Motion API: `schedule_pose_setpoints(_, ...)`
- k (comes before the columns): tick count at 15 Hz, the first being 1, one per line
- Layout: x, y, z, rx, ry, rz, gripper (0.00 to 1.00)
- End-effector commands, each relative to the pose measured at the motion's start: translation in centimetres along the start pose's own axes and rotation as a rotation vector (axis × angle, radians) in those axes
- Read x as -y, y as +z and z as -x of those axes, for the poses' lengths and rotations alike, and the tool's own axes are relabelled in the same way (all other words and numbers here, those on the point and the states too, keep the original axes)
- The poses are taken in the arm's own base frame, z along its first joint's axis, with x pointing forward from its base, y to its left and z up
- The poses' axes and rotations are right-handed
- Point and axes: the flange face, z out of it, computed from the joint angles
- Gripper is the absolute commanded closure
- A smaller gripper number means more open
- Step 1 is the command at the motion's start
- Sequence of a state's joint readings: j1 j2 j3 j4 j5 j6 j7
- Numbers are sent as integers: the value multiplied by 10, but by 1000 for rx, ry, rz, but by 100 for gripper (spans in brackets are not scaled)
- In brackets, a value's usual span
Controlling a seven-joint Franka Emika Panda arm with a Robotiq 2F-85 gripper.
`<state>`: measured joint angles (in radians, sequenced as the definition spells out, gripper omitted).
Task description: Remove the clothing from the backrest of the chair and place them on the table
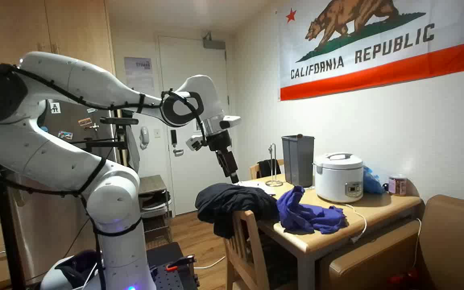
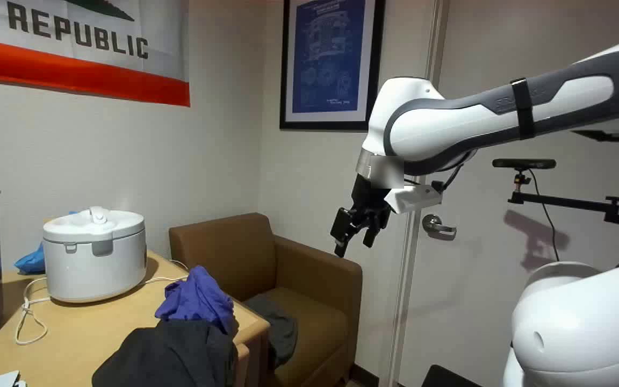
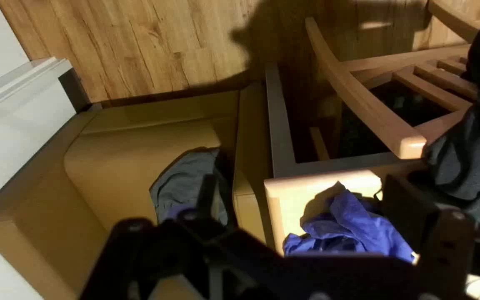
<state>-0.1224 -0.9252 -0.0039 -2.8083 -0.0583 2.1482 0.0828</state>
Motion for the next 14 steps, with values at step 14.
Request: schedule_pose_setpoints(14, 71, -26, -38, -171, -306, 12, 0)
